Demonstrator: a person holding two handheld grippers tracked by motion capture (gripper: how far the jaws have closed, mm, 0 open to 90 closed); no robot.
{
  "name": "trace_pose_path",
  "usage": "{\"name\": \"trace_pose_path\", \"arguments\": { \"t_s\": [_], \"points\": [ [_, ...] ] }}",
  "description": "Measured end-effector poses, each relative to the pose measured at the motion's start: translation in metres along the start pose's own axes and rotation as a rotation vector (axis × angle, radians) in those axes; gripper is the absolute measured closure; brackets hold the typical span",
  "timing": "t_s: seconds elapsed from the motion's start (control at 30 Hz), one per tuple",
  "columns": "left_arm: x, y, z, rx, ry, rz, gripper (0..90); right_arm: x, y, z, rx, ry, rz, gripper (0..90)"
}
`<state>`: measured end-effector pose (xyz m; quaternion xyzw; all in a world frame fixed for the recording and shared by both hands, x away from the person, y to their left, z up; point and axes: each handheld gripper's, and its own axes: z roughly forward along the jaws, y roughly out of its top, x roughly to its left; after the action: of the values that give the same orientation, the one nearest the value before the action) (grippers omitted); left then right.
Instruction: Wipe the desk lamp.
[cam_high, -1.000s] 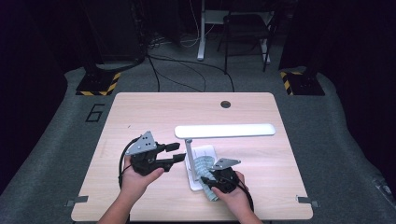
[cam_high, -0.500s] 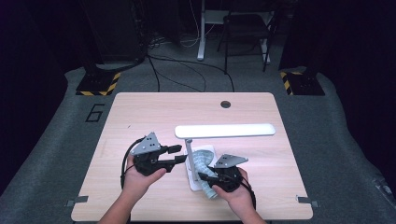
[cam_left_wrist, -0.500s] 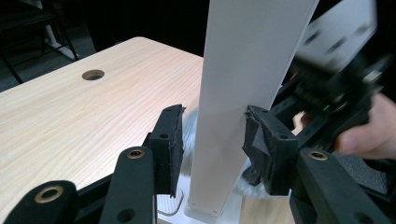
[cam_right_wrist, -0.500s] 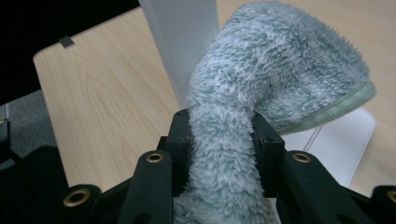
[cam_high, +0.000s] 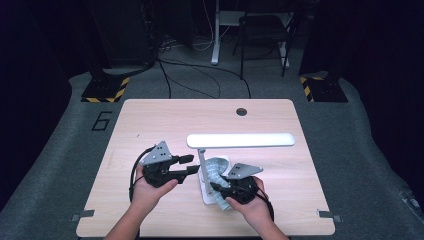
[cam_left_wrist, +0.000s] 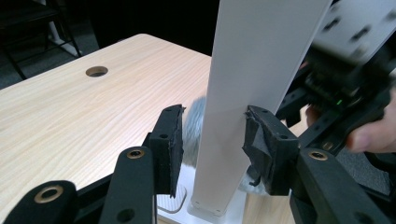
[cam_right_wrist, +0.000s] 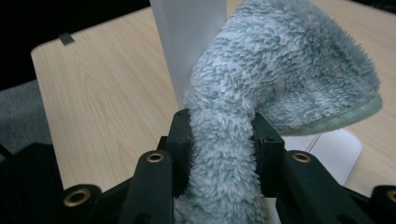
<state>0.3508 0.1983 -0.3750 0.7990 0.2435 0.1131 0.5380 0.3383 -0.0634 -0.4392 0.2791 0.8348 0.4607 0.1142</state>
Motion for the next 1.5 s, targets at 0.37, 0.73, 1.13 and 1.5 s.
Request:
{"name": "trace_pose_path", "arguments": {
  "t_s": [0.37, 0.73, 1.13, 1.5],
  "points": [
    [0.001, 0.0, 0.0, 0.003, -0.002, -0.001, 55.6, -0.007, -0.029, 0.026, 0.164, -0.015, -0.044, 66.5],
    [0.002, -0.002, 0.001, 0.007, 0.0, -0.006, 55.6, 0.007, 0.018, -0.016, 0.005, 0.011, -0.068, 66.6],
    [0.002, -0.002, 0.001, 0.006, -0.001, -0.004, 55.6, 0.008, 0.05, -0.043, -0.152, 0.031, -0.082, 66.6],
    [0.001, -0.001, 0.001, 0.007, 0.003, -0.005, 56.0, -0.003, 0.029, -0.033, -0.26, 0.119, 0.016, 64.9]
  ]
}}
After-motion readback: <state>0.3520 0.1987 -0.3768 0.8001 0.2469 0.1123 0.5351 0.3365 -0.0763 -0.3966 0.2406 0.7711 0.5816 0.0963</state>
